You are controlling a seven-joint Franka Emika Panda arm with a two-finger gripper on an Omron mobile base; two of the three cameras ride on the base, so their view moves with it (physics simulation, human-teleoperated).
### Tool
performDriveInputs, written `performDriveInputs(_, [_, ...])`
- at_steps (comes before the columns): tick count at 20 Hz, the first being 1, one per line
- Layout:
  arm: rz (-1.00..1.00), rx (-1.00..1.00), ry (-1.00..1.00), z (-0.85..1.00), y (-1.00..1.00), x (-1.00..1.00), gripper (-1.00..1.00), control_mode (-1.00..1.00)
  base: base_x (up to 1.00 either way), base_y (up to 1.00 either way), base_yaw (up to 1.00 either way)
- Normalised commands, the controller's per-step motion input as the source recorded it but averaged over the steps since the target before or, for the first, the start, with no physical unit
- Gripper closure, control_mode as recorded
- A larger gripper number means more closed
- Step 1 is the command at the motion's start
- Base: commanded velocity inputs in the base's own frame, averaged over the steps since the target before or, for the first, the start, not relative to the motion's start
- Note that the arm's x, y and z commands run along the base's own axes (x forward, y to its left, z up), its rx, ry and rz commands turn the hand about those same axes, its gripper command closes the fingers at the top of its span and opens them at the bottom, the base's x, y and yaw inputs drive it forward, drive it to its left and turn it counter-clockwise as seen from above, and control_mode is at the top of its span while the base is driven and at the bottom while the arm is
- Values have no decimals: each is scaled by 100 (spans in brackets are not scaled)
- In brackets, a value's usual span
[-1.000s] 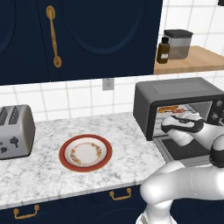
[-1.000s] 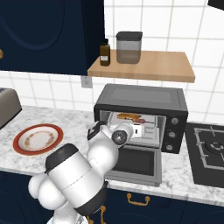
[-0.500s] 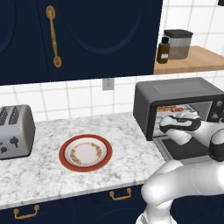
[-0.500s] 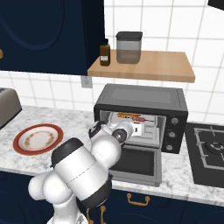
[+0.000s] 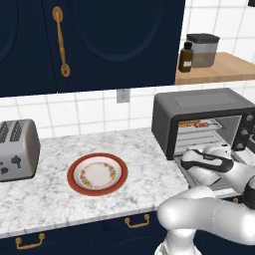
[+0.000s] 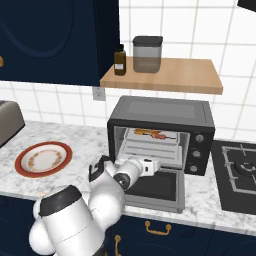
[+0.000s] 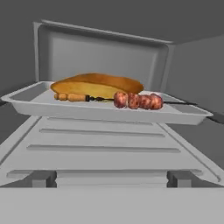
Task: Pick up the kebab skewer and baguette bread, and place them inside the toaster oven. Close the toaster oven door and start by setting the timer.
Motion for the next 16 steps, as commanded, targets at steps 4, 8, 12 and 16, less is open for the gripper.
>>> performDriveInputs(4, [-1, 0, 14, 56, -44, -86, -100, -100, 0, 0, 0])
performDriveInputs(8, [-1, 0, 20, 64, -59, -70, -100, -100, 0, 0, 0])
performDriveInputs(12, [0, 0, 25, 50, -54, -84, -100, -100, 0, 0, 0])
performDriveInputs(16, [0, 1, 24, 10, -47, -98, -100, -100, 0, 0, 0])
